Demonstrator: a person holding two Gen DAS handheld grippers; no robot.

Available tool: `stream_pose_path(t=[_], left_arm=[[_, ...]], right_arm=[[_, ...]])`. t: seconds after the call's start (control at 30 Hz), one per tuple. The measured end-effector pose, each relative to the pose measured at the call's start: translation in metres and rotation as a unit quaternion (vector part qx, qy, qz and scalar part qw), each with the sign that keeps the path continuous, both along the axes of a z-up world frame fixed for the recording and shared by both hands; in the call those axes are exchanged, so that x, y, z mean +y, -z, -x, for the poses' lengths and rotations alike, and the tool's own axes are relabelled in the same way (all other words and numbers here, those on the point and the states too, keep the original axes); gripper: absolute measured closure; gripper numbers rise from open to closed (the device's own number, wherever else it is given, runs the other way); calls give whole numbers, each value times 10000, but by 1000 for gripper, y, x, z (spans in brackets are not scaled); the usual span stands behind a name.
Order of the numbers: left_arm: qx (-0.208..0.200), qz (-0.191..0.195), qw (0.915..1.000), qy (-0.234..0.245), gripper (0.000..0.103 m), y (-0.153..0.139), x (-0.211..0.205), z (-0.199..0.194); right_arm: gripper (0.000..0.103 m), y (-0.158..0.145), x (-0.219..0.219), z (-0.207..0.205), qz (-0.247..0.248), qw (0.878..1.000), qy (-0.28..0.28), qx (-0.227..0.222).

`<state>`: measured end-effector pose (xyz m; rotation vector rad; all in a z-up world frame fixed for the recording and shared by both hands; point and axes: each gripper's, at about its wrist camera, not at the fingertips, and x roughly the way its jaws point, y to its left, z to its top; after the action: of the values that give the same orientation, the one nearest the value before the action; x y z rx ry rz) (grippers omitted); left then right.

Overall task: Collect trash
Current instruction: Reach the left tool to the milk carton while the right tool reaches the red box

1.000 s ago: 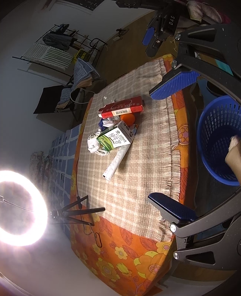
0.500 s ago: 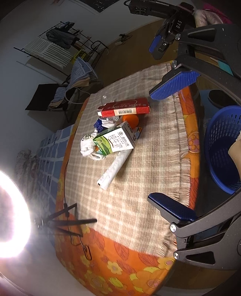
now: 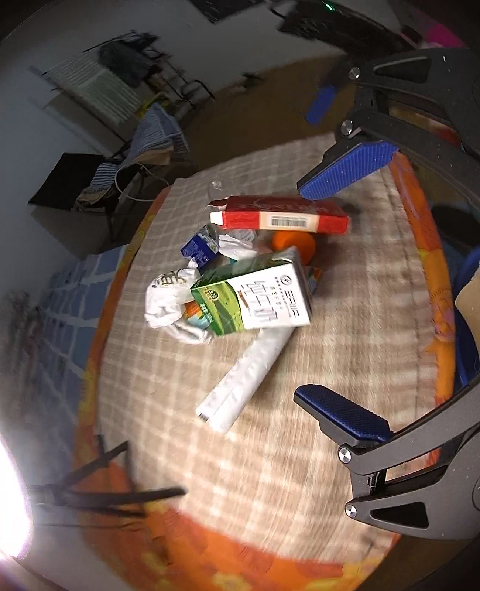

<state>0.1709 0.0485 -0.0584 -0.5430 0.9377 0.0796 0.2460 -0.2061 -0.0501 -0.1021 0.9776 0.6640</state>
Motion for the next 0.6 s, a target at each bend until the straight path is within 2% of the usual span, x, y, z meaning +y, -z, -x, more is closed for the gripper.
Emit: stream_pose_path(t=[0.3, 0.43, 0.6], left_arm=[[240, 680, 9972, -177, 3, 31, 19, -41], [308, 664, 9972, -159, 5, 41, 19, -56], [507, 782, 9955, -178, 13, 60, 23, -67]], right_arm=[[0, 33, 14, -33, -240, 9982, 5, 547], [0, 40, 23, -41, -194, 9981, -15, 577], [0, 46, 34, -50, -84, 9984, -55, 549]])
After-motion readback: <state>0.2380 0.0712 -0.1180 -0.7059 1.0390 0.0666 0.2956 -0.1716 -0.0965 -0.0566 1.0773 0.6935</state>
